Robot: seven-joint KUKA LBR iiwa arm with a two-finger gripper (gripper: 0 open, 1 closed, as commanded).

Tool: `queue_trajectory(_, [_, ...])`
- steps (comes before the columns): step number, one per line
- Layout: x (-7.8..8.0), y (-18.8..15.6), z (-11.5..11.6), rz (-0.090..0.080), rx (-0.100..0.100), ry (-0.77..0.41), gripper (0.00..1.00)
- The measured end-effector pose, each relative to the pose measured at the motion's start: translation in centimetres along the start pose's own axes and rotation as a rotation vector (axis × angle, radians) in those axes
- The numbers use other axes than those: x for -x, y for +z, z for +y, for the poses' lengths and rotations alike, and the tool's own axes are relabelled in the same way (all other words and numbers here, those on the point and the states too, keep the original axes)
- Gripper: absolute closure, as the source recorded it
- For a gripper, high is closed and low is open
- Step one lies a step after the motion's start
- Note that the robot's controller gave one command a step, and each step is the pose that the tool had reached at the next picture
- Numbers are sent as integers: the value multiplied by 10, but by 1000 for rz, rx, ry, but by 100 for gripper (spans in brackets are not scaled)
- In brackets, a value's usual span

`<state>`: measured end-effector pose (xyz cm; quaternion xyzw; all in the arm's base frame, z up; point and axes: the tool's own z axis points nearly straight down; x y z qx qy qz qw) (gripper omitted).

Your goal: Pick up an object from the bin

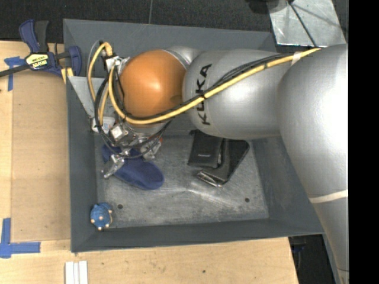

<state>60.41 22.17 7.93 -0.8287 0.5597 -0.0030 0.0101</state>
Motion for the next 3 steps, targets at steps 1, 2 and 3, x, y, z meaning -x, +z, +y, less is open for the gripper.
queue_trajectory(1, [-1, -3, -2, 2, -3, 3, 100])
queue_trajectory(2, [-2, -14, -6, 6, 7, 7, 100])
queue_trajectory(3, [-2, -90, -10, 5, 9, 10, 100])
